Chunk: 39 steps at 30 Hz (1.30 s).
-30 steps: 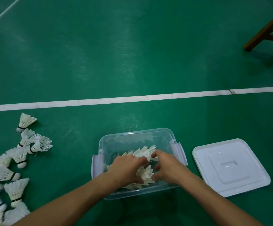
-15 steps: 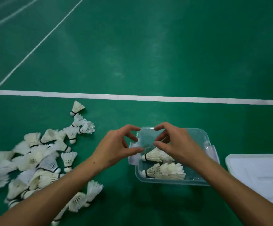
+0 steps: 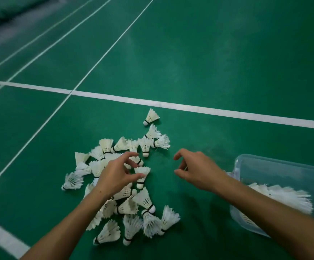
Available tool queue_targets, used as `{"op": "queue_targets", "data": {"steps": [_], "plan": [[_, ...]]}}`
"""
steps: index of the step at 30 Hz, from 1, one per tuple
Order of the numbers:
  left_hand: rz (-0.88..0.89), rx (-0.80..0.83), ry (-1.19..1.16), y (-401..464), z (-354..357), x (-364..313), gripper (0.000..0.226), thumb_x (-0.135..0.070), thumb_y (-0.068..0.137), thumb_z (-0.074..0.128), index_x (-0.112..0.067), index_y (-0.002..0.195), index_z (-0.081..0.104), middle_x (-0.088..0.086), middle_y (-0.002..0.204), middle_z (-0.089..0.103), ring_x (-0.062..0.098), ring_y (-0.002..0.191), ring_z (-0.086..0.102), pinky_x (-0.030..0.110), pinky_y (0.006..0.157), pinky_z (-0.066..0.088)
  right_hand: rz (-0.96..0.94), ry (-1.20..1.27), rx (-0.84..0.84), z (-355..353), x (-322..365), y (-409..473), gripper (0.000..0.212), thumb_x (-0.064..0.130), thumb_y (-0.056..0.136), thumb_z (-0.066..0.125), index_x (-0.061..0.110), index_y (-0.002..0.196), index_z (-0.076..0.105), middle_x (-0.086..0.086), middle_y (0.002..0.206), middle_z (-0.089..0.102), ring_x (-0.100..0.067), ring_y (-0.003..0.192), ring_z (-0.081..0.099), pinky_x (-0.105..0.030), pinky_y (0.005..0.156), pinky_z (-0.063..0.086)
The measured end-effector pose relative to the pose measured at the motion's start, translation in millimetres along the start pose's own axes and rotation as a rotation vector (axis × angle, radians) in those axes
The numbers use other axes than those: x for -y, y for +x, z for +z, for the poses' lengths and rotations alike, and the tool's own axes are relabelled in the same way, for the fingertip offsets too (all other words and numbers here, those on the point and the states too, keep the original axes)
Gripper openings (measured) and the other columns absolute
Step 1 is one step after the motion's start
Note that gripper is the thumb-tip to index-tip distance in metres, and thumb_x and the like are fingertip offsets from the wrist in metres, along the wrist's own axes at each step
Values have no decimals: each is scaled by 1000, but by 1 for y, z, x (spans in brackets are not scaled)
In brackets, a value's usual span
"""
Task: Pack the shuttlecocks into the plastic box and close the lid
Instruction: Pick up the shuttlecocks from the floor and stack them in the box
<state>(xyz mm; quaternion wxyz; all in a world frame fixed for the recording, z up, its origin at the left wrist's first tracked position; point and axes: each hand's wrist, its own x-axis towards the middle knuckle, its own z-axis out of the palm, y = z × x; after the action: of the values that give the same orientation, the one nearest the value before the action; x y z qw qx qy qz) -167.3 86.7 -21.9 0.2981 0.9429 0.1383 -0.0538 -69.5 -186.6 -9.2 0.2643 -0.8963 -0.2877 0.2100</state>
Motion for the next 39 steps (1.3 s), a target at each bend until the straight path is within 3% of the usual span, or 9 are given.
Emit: {"op": "queue_targets", "data": {"steps": [5, 9, 12, 17, 19, 24, 28, 32, 39], "plan": [[-92, -16, 106, 3, -19, 51, 77, -44, 71, 92, -37, 138, 55, -15, 110, 66, 0, 90, 65, 28, 79, 59, -35, -52, 106, 43, 18, 39, 36, 34, 99, 66, 25, 132, 56, 6, 111, 76, -21, 107, 68, -42, 91, 56], [-40, 20, 172, 7, -16, 66, 76, -42, 73, 90, -38, 139, 53, -13, 121, 63, 2, 99, 62, 27, 89, 57, -72, -51, 127, 78, 34, 66, 37, 24, 100, 65, 20, 135, 52, -2, 127, 68, -26, 117, 63, -47, 97, 54], [-72, 9, 150, 15, -9, 64, 73, -34, 76, 90, -32, 139, 54, -13, 108, 67, 1, 92, 65, 29, 87, 60, -105, -32, 76, 103, 47, 80, 46, 10, 99, 64, 18, 142, 49, -5, 135, 63, -28, 124, 58, -48, 102, 54], [-130, 12, 107, 20, 4, 63, 69, -26, 85, 86, -25, 144, 51, -9, 96, 73, 2, 83, 69, 25, 80, 60, -108, -27, 57, 131, 54, 87, 52, -8, 96, 52, 15, 142, 44, -7, 105, 67, -30, 105, 60, -49, 88, 59], [-126, 33, 44, 24, 7, 61, 69, -22, 86, 84, -24, 146, 49, -9, 87, 74, 1, 76, 70, 21, 74, 58, -107, -11, 64, 130, 51, 85, 55, -7, 97, 54, 16, 145, 43, -9, 106, 68, -30, 106, 61, -49, 86, 59], [-124, 34, -24, 49, 13, 46, 63, -31, 88, 82, -27, 143, 54, -6, 78, 77, 3, 68, 72, 34, 73, 63, -51, 84, 84, 107, 33, 67, 59, 5, 97, 65, 24, 147, 41, -5, 118, 71, -23, 101, 70, -48, 88, 61], [-170, 52, 44, 65, 21, 30, 25, -33, 91, 78, -15, 110, 75, 2, 89, 80, 11, 66, 72, 32, 66, 63, -4, 159, 11, 72, 21, 40, 57, 20, 97, 72, 31, 145, 43, -1, 110, 72, -18, 91, 71, -45, 85, 61], [-125, 8, 35, 56, 11, -1, 17, -33, 93, 75, -16, 89, 77, -2, 76, 75, 14, 62, 70, 24, 53, 54, 35, 362, -156, 18, 12, -3, 51, 22, 91, 75, 30, 137, 54, 8, 96, 69, -11, 80, 65, -40, 77, 59], [153, 36, -227, 20, 1, -120, 6, -32, 89, 78, -27, 86, 76, -6, 75, 77, 17, 65, 72, 35, 63, 58, 207, 518, -494, -83, -46, -123, 46, 16, 85, 82, 29, 124, 62, 6, 78, 64, -9, 68, 63, -33, 69, 57]]}}
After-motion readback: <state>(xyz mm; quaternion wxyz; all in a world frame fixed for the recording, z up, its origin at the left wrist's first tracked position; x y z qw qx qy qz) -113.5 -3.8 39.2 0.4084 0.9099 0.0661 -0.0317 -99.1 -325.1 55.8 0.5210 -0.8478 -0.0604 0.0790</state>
